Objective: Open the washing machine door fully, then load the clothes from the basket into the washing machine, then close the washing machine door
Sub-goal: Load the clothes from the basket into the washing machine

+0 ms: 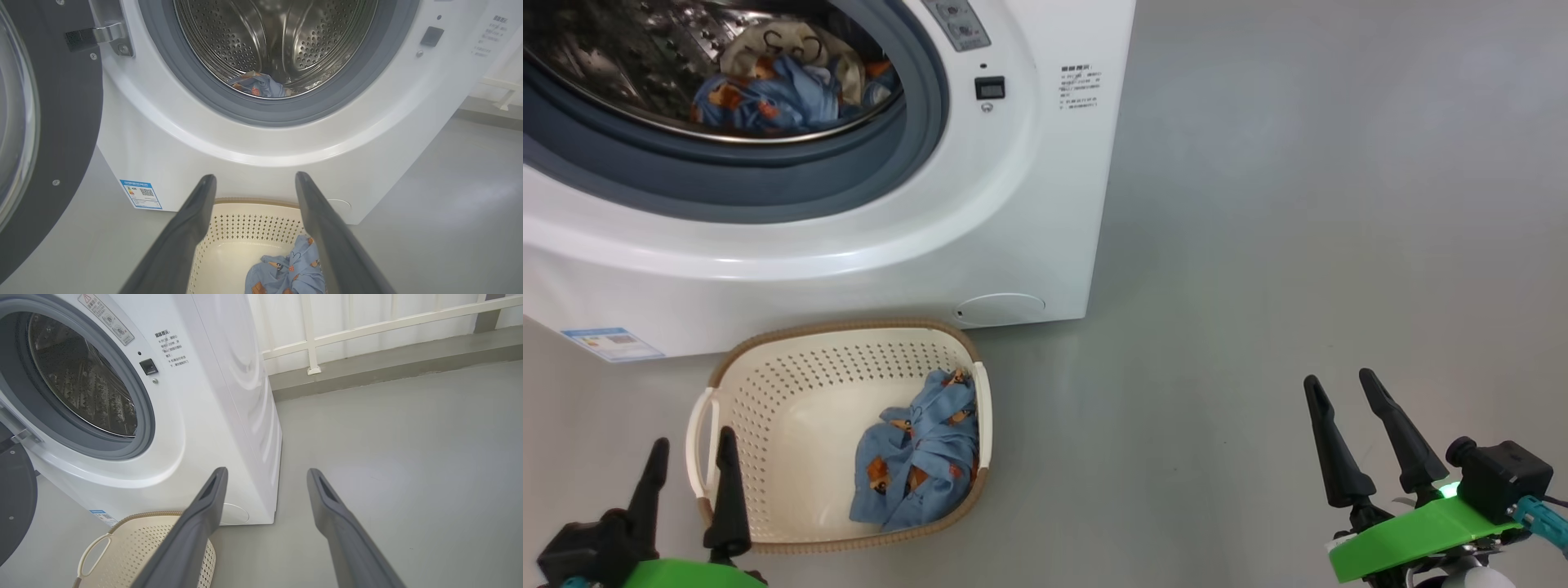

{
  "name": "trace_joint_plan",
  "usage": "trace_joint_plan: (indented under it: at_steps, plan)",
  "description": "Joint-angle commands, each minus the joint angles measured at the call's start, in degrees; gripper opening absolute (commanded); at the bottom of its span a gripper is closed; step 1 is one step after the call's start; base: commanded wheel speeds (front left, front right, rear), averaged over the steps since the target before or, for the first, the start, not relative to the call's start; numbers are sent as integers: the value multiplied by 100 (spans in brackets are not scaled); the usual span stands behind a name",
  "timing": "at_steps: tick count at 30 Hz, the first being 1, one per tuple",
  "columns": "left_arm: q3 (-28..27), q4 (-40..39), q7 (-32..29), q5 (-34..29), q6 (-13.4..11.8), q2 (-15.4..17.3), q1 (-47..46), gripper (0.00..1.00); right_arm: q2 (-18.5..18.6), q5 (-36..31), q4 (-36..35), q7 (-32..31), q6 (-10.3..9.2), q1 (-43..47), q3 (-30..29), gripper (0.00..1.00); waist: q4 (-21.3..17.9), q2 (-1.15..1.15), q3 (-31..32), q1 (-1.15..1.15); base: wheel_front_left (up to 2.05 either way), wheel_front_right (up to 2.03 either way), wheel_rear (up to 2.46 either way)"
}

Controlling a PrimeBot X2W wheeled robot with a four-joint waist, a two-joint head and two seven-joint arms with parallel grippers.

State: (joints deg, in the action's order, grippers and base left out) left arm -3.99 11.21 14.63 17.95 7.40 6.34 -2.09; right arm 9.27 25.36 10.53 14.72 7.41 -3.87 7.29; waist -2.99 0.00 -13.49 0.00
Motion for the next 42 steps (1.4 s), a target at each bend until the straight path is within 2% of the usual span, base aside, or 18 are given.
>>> trace_joint_plan:
  at_steps: [1, 9, 25, 33, 42]
  plan:
    - [-146, -75, 37, -7, 9, 94, -93, 100, 40, 17, -159, 28, 8, -65, 85, 100, -10, 0, -56, 0, 0, 0, 0]
    - [201, 406, 37, 119, 9, 96, -440, 100, -70, -7, -210, 28, 8, -267, 68, 100, -52, 0, -496, 0, 0, 0, 0]
    - [1083, 1816, 37, 639, 9, 421, -1829, 100, -297, -91, -340, 28, 8, -886, 2, 100, -140, 0, -1764, 0, 0, 0, 0]
    - [1819, 2861, 37, 959, 9, 534, -2745, 100, -403, -118, -385, 28, 8, -1217, 21, 100, -267, 0, -2323, 0, 0, 0, 0]
    - [2510, 3653, 37, 1474, 9, 590, -3518, 100, -447, -147, -412, 28, 8, -1445, 116, 100, -404, 0, -2770, 0, 0, 0, 0]
